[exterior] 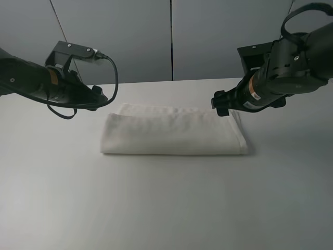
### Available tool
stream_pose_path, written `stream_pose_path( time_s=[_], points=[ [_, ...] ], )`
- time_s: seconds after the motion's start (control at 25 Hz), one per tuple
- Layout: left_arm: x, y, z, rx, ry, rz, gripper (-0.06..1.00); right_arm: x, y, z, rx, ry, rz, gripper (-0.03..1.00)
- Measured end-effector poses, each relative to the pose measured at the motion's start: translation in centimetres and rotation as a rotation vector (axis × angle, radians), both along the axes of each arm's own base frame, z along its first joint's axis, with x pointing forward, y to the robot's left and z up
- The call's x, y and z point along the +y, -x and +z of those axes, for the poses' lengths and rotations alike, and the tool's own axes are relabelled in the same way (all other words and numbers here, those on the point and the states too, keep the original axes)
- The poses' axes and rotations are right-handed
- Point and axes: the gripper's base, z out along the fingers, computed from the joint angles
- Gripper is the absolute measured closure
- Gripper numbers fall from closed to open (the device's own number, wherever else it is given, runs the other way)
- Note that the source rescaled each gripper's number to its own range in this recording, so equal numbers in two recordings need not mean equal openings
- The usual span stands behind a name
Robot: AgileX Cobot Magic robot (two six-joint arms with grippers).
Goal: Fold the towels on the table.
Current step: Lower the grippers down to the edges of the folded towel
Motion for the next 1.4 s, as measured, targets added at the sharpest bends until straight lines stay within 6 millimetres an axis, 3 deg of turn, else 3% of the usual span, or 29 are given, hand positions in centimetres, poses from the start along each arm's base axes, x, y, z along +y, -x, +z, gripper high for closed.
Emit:
stream_pose_path(
  time_s=[0.24, 0.44, 0.84, 1.24, 1.4],
  points=[
    [0.2, -1.5, 0.1, 0.151, -0.078, 0.075, -0.05, 0.3, -0.1, 0.4, 0.087, -0.013, 0.038, -0.03],
    [-0.7, -3.3, -0.1, 0.299, -0.079, 0.049, -0.05, -0.7, -1.1, 1.2, 0.252, -0.026, -0.018, -0.03],
    [-2.2, -6.5, -3.3, 0.528, -0.099, 0.038, -0.05, -0.9, -1.4, 1.4, 0.387, -0.033, -0.013, -0.03],
    [-2.5, -7.4, -6.7, 0.597, -0.113, 0.052, -0.05, -1.0, -1.5, 1.4, 0.389, -0.027, -0.003, -0.03],
    [-2.5, -7.7, -7.1, 0.601, -0.113, 0.057, -0.05, -0.7, -2.0, 0.4, 0.415, -0.015, -0.001, -0.03]
  ],
)
